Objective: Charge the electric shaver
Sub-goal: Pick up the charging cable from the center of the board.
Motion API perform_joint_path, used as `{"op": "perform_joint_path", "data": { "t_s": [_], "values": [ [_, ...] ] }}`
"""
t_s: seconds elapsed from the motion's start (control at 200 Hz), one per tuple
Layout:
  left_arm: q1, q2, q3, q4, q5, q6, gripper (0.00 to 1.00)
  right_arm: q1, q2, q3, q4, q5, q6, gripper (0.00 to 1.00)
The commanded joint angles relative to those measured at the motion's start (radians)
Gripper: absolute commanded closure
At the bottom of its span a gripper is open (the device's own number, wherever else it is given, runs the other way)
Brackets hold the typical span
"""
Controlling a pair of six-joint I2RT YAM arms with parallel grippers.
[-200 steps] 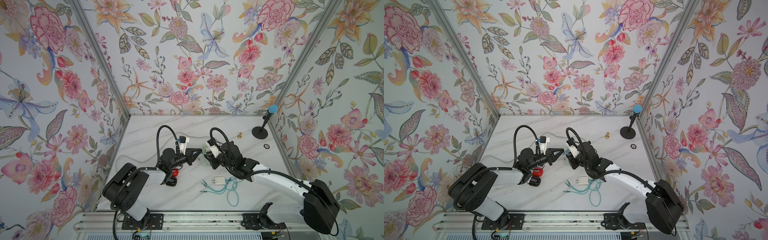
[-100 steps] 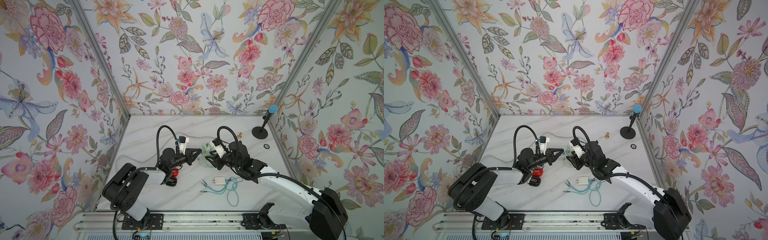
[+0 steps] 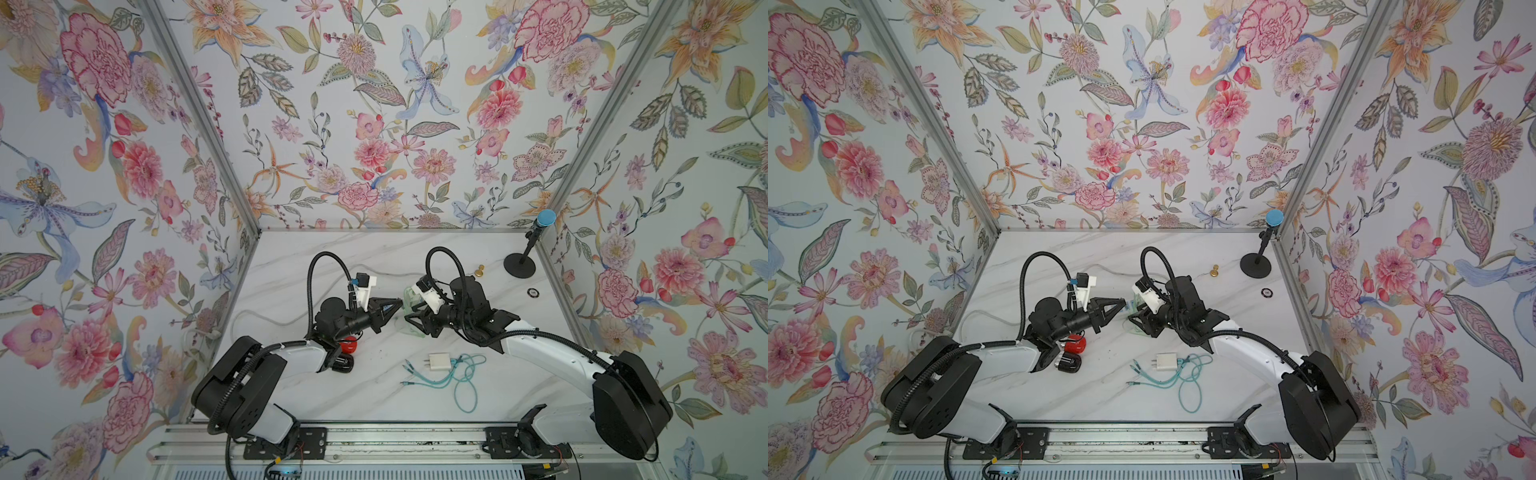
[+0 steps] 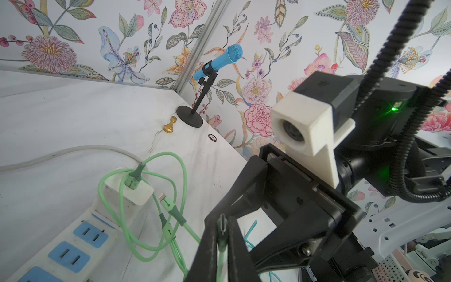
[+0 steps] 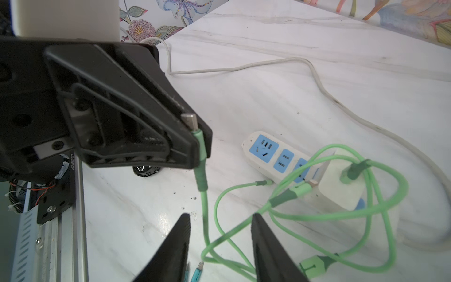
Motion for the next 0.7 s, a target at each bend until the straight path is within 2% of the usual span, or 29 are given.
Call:
{"op": "perform_joint_path", "data": {
  "t_s": [0.0, 0.515, 0.696],
  "values": [
    [-0.002, 0.000, -0.008, 0.007, 0.020, 0.020, 1.00, 0.008, 0.012, 0.034, 0.035, -0.024, -0.025, 0.56],
    [-0.020, 0.046, -0.006, 0.071, 0.032, -0.006, 1.00, 0.026, 0.070, 0.073, 0.082, -0.012, -0.014, 0.68],
    [-0.020, 0.044, -0.007, 0.064, 0.033, -0.003, 1.00, 0.032, 0.071, 0.073, 0.080, -0.012, -0.012, 0.80]
  ]
}}
